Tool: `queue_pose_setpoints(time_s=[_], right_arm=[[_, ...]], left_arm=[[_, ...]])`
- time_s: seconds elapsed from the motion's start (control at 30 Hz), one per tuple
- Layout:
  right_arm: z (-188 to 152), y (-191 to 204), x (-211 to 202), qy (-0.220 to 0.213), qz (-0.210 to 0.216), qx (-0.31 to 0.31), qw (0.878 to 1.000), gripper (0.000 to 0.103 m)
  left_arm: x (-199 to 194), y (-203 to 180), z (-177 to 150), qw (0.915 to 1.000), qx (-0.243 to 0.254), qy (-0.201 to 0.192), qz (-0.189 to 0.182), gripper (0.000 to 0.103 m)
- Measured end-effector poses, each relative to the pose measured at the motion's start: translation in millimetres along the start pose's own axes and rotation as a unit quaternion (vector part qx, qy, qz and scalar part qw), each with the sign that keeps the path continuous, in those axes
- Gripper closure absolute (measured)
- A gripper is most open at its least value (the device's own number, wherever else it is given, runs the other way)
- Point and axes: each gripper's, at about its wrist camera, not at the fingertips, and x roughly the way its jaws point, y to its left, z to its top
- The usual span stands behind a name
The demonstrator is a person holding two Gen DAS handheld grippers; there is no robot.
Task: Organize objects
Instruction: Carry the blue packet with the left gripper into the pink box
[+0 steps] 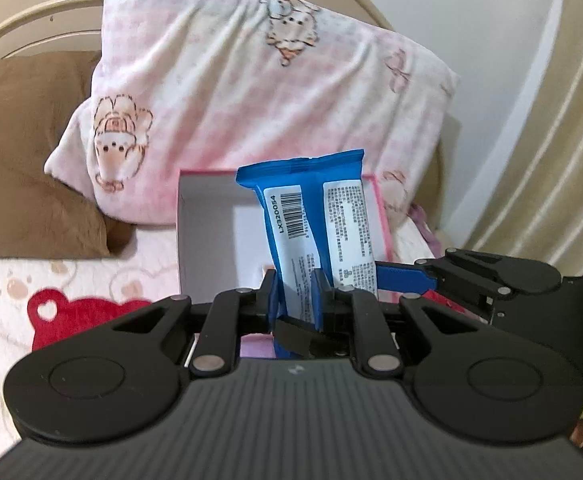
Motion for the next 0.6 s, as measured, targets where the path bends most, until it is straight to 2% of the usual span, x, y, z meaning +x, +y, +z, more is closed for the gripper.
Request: queue_pose_setpoints(time_s=[0.27, 0.6], right_arm=[[12, -35, 68, 0.008, 0.006, 0.021, 1.000, 0.033], [-12, -66, 136, 0.035, 0.016, 0.058, 0.998, 0.036]], left_arm=[[70, 21, 20, 0.9995, 0.003, 0.015, 0.028, 0.089], [142, 44, 8, 0.9978, 0.003, 0.053, 0.041, 0.089]])
